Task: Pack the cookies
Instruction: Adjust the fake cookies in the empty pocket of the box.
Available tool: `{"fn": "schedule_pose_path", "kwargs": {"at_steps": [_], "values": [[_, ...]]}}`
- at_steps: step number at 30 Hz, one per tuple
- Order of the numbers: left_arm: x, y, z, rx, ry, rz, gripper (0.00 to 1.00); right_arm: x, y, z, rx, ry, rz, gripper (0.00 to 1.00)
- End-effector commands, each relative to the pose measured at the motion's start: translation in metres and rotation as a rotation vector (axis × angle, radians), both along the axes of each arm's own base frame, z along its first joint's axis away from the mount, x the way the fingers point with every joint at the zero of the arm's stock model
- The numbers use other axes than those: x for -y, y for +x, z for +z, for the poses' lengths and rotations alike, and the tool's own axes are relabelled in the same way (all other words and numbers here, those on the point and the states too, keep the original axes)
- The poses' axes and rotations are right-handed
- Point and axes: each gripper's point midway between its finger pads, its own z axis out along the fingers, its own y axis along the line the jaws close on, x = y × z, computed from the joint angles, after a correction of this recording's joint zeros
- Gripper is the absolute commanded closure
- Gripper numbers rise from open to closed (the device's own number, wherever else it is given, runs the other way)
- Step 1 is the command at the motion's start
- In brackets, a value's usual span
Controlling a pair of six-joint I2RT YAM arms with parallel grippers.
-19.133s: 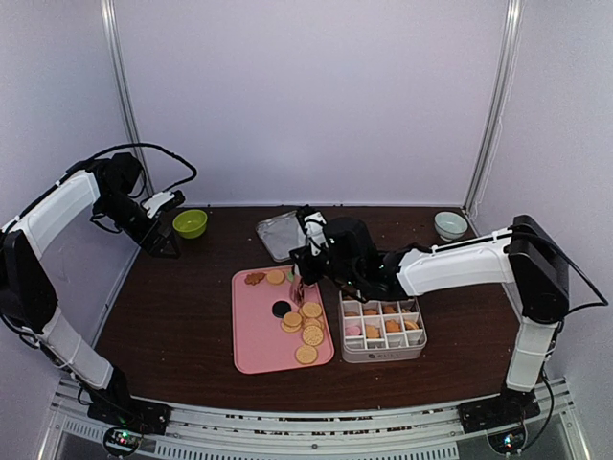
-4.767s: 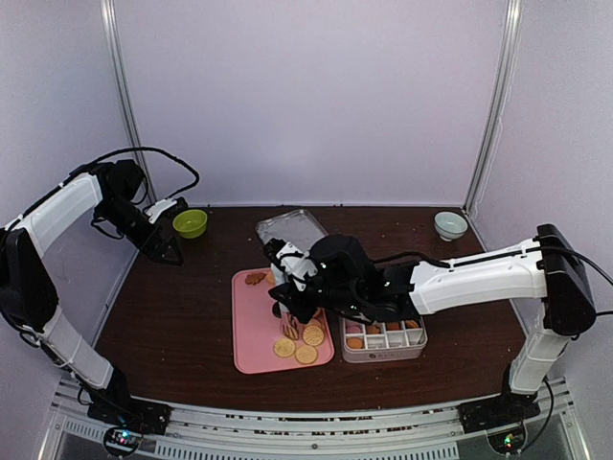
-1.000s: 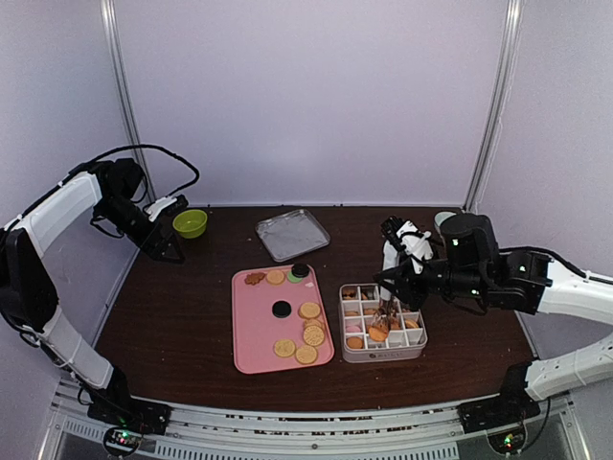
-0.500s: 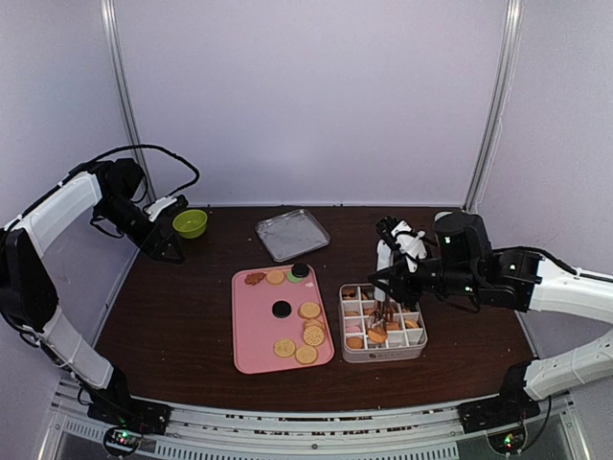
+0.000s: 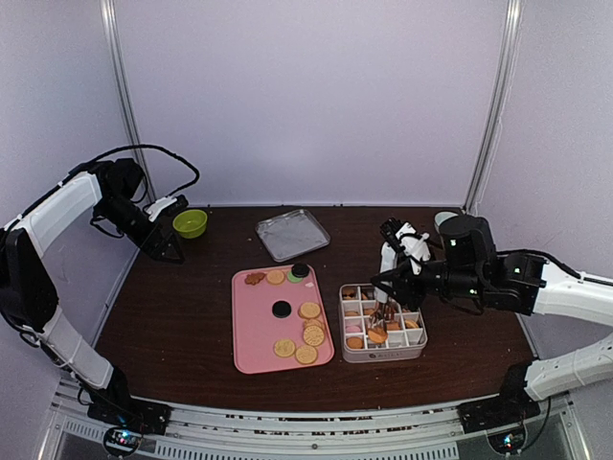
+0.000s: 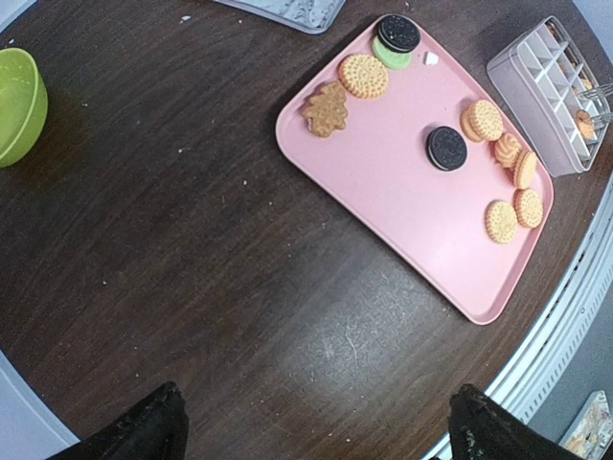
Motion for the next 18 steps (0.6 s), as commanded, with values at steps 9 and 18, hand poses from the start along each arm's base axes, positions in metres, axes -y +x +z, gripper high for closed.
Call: {"fn": "schedule_pose_path", "kwargs": {"at_steps": [9, 18], "values": [[0.0046, 0.002, 0.0144, 0.037, -0.024, -0.017, 0.02, -0.0003, -0.0102, -0.0087, -0.097, 0.062, 0.057, 0.63], [0.0056, 0.0019, 0.015, 0.035, -0.029, -0.018, 0.02, 0.0033, -0.0142, -0.0086, -0.118, 0.071, 0.078, 0.65]]}}
